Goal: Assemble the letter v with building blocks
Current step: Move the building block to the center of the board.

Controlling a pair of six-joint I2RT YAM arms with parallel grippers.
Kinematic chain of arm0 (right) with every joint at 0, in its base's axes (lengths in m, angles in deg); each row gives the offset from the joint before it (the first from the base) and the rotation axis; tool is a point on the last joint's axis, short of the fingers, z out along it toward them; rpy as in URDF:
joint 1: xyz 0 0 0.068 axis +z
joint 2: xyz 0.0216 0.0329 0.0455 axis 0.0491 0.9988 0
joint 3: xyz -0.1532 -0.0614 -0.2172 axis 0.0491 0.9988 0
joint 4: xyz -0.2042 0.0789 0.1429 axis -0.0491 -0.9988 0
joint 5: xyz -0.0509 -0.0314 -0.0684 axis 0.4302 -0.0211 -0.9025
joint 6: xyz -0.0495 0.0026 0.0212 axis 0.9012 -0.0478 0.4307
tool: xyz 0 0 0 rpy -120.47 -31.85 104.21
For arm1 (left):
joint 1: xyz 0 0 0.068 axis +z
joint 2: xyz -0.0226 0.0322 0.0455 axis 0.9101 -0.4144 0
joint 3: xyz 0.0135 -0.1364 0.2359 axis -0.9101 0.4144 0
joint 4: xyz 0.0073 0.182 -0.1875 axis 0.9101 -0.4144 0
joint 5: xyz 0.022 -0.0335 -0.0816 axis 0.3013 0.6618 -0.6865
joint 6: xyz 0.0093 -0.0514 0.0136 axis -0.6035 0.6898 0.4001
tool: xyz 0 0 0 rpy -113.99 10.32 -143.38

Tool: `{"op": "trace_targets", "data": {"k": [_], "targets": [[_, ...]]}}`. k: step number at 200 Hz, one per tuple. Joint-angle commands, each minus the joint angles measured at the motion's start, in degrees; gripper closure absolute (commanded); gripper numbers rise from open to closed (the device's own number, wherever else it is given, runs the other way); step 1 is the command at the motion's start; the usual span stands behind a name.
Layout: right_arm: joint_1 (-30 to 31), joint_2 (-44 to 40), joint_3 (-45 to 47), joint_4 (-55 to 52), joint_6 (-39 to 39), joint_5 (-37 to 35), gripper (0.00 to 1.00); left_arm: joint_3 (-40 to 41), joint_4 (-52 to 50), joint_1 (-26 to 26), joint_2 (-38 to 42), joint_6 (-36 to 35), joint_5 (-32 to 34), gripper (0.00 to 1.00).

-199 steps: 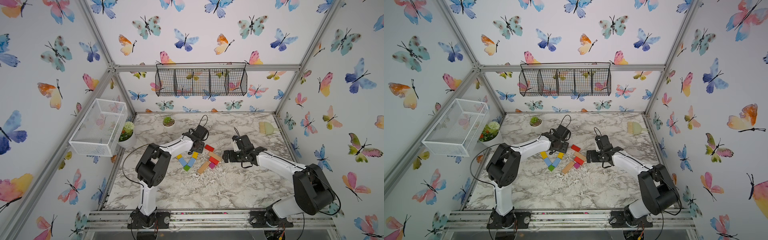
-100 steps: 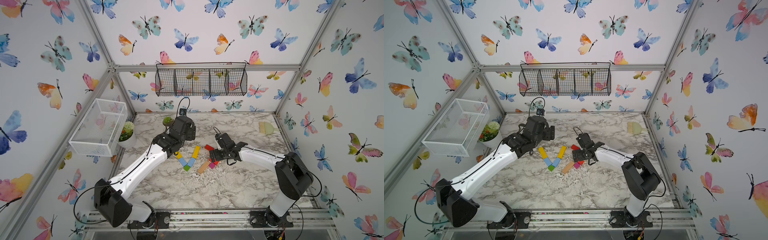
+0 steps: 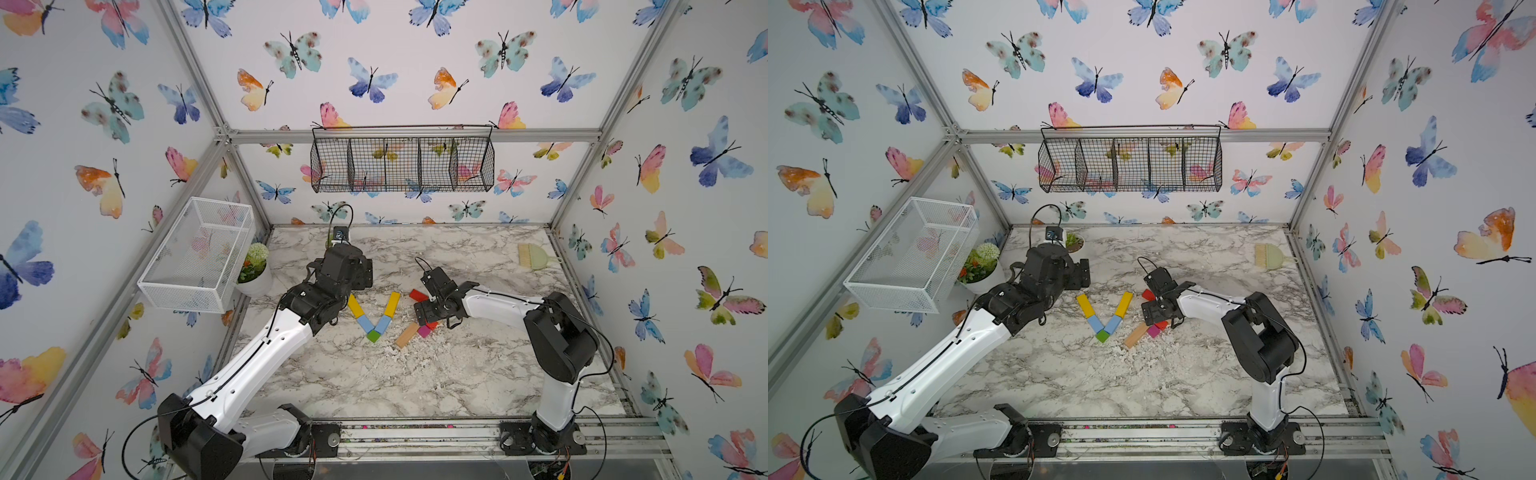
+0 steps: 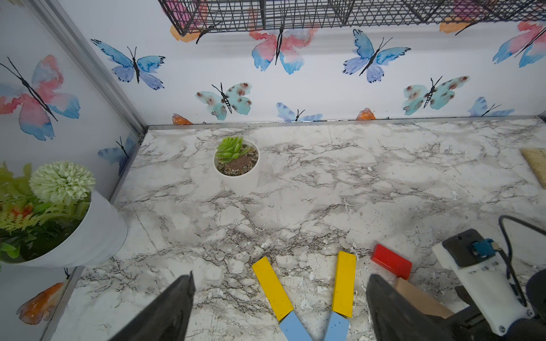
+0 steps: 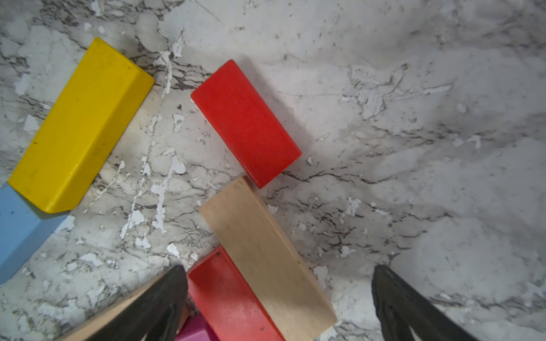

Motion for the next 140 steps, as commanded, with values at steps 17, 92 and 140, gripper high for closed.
{"op": "trace_targets", "data": {"k": [17,92,140], "targets": [[1.26,2.84,-3.38,-2.28,1.31,-1.26,0.01,0.73,0.23,0.32,2.36,0.99,0.46,0.07],[1.35,6.97,-4.99,-3.45,1.31,-1.90,0.01,0.79,0.35,0.86,2.64,1.01,-0.15,0.06],[1.35,7.26,-4.51,-4.01,0.88,-2.86,0.01,0.83,0.77,1.12,2.63,1.00,-0.68,0.06]]}}
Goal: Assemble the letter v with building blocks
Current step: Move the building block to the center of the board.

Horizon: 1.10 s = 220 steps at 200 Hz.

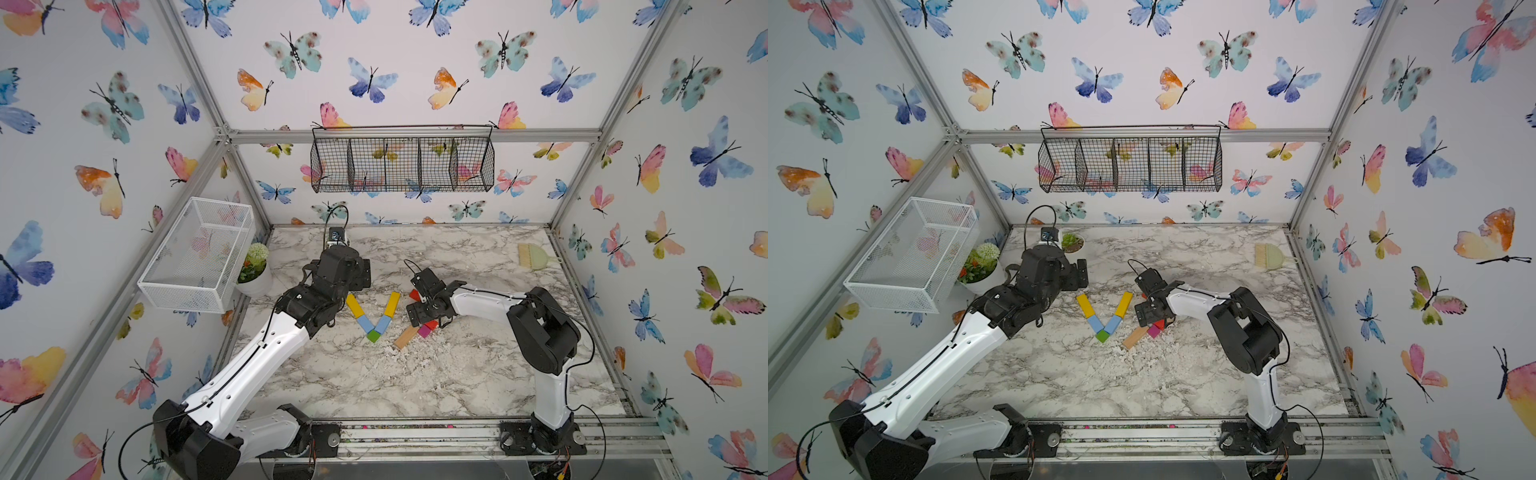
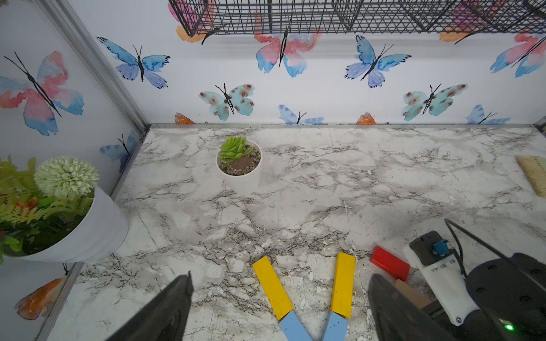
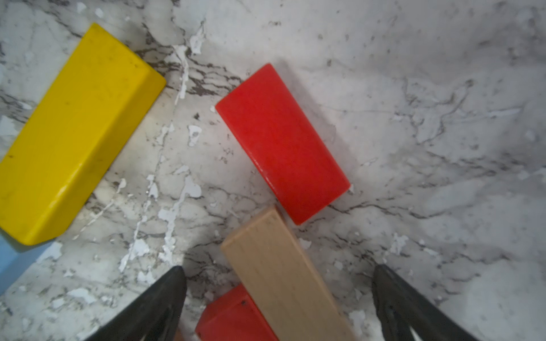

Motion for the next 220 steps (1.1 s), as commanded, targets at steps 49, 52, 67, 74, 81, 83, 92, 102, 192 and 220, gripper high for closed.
{"op": "trace_targets", "data": {"k": [49,52,67,74,81,83,92,102,192,220], "targets": [[0.24,0.41,1.78,-3.75,-0.96,-4.07,0.01,0.61,0.70,0.47,1.80,0.28,-0.75,0.06],[0.24,0.34,1.91,-3.79,-1.01,-4.12,0.01,0.62,0.80,0.45,1.81,0.28,-0.79,0.06],[0.24,-0.38,2.77,-3.79,-1.31,-4.32,0.01,0.68,0.86,0.45,1.81,0.28,-0.91,0.06],[0.24,-0.73,3.14,-3.78,-1.47,-4.55,0.01,0.63,0.80,0.43,1.81,0.23,-1.00,0.06],[0.24,-1.00,3.49,-4.01,-1.57,-4.96,0.01,0.71,0.86,0.47,1.72,0.23,-1.10,0.06],[0.24,-1.04,3.60,-4.07,-1.58,-5.07,0.01,0.71,0.86,0.43,1.72,0.26,-1.09,0.06],[0.22,-1.37,3.94,-4.31,-1.75,-5.92,0.01,0.79,0.98,0.46,1.80,0.24,-1.22,0.06],[0.15,-1.77,4.48,-4.49,-1.92,-6.76,0.00,0.95,1.15,0.47,1.81,0.28,-1.39,0.06],[-1.42,-4.25,8.20,-5.16,-2.98,-9.24,0.00,2.02,1.69,0.50,2.16,0.27,-1.93,0.05],[-1.78,-6.24,10.50,-5.12,-3.43,-9.31,0.00,2.37,2.04,0.54,2.16,0.36,-2.26,0.05]]}}
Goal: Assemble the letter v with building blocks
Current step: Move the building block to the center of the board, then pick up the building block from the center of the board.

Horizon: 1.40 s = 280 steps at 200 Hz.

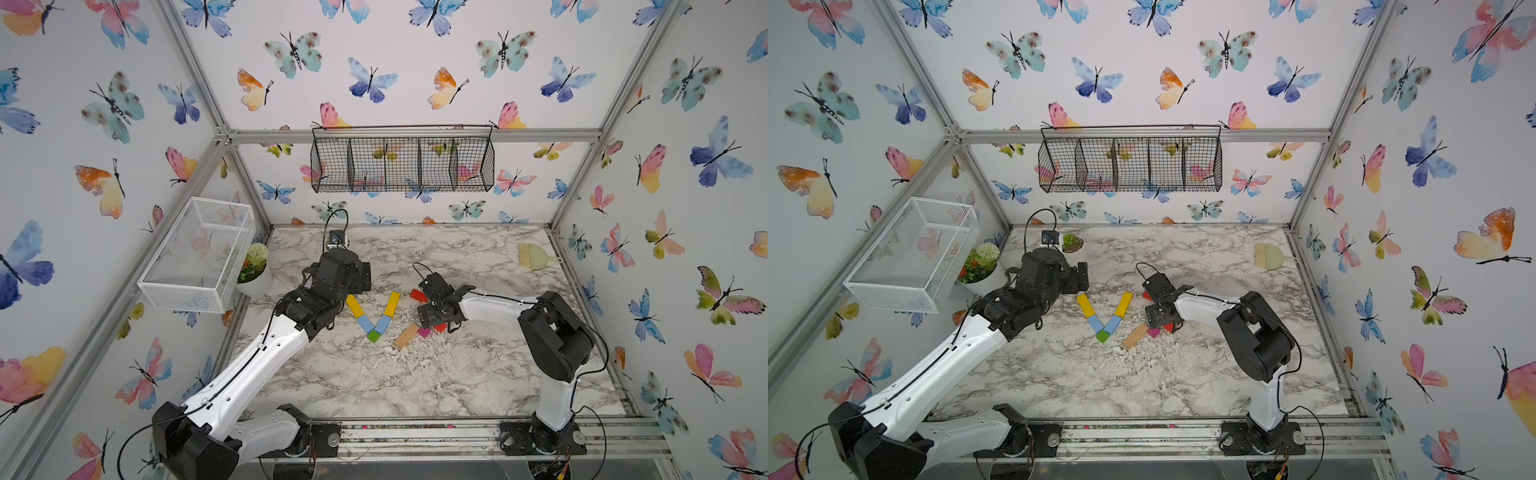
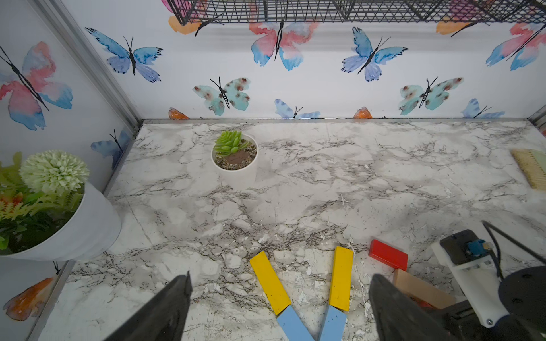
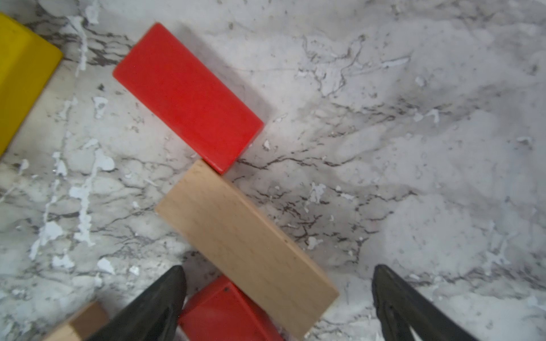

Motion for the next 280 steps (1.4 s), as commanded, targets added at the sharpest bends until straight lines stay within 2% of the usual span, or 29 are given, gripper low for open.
{"op": "trace_targets", "data": {"k": [1,95,130,236,264,280], "targets": [[-0.60,-0.69,3.24,-5.12,-0.41,-2.27,0.00,0.21,1.01,0.39,1.26,0.36,-0.94,0.05],[-1.92,-6.75,8.86,-6.30,-1.10,-3.31,0.00,1.45,2.20,0.49,0.82,0.79,-2.22,0.05],[-1.92,-7.65,7.52,-4.25,1.66,0.69,0.00,1.36,2.18,0.51,0.85,0.80,-2.33,0.05],[-1.87,0.14,-3.42,-3.62,8.90,5.94,0.01,1.10,2.40,0.71,-0.22,1.02,-2.67,0.05],[-1.92,1.95,-4.60,-3.05,10.46,7.39,0.04,1.18,2.40,0.86,-0.14,0.98,-2.58,0.05],[-1.92,2.71,-5.23,-3.02,11.05,8.13,0.10,1.18,2.40,1.06,-0.14,0.98,-2.76,0.05]]}}
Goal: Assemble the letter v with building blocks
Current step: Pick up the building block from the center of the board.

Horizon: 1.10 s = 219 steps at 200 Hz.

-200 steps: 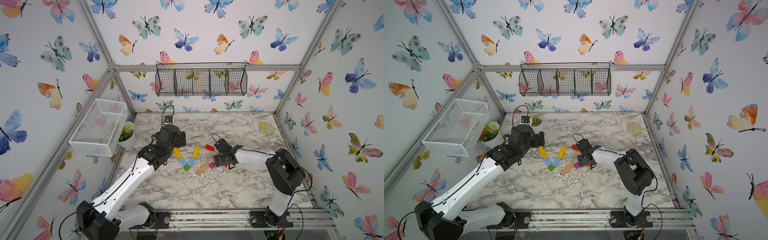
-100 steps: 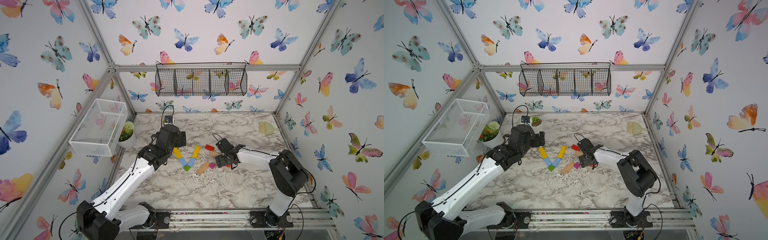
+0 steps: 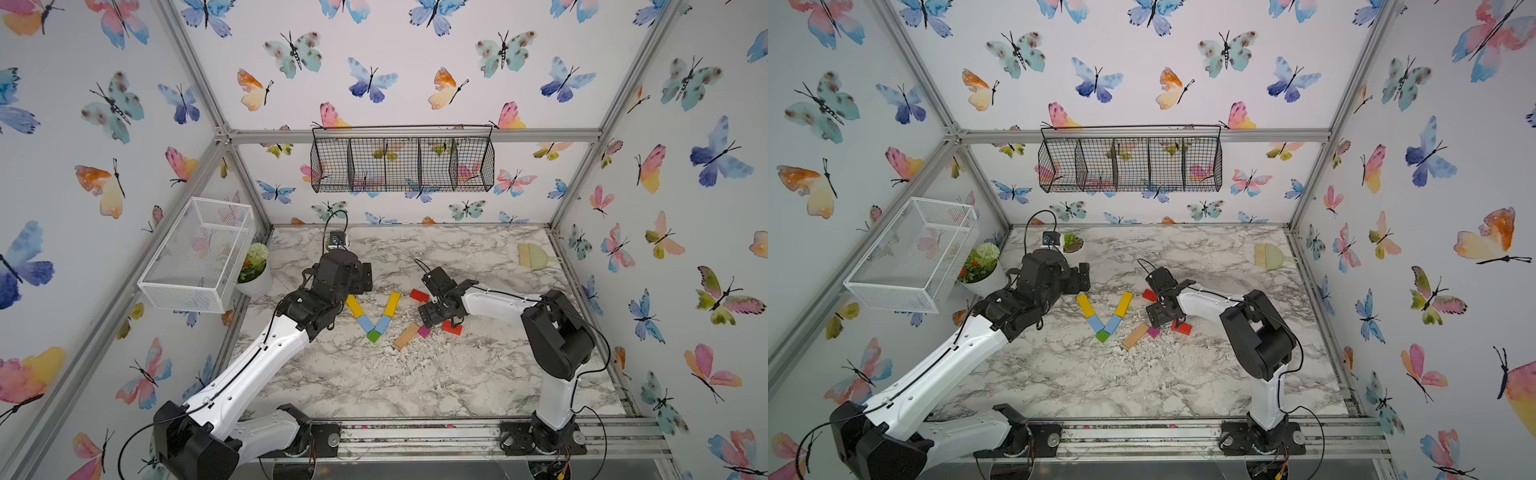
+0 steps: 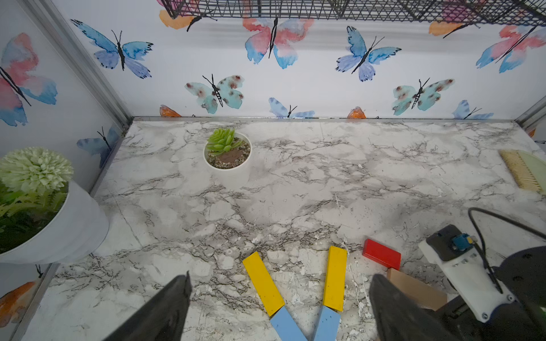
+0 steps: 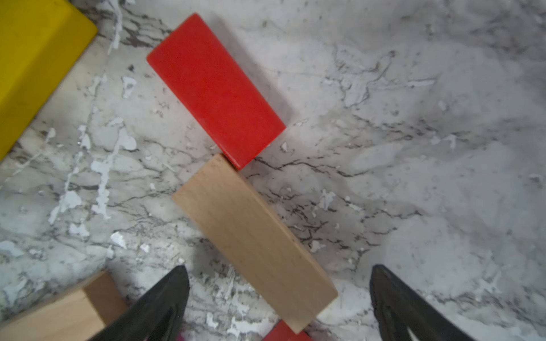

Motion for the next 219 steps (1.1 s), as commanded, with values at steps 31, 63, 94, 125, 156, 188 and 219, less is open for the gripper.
{"op": "trace_targets", "data": {"k": [31,63,94,125,156,188,219], "targets": [[-0.42,1.89,-1.83,0.22,2.61,3.56,0.24,0.00,0.65,0.66,-0.06,0.43,-0.99,0.05],[-0.50,2.43,-1.82,0.39,3.43,3.74,0.31,0.09,0.80,0.91,-0.23,0.33,-1.34,0.05],[-0.50,3.06,-2.13,0.44,3.71,4.42,0.37,0.09,0.84,1.00,-0.41,0.34,-1.60,0.05],[-0.49,2.97,-1.96,0.43,3.99,4.44,0.51,0.18,0.97,0.94,-0.20,0.34,-1.60,0.05],[-0.48,1.82,-1.42,0.78,4.08,4.38,0.63,0.20,0.94,1.09,-0.39,0.26,-1.67,0.05],[-0.42,0.28,-0.56,0.78,4.28,3.13,0.69,0.27,1.06,1.18,-0.40,0.23,-1.74,0.05],[-0.41,-1.89,0.10,0.78,6.62,3.30,0.72,0.34,1.07,1.18,-0.34,0.17,-1.74,0.05]]}}
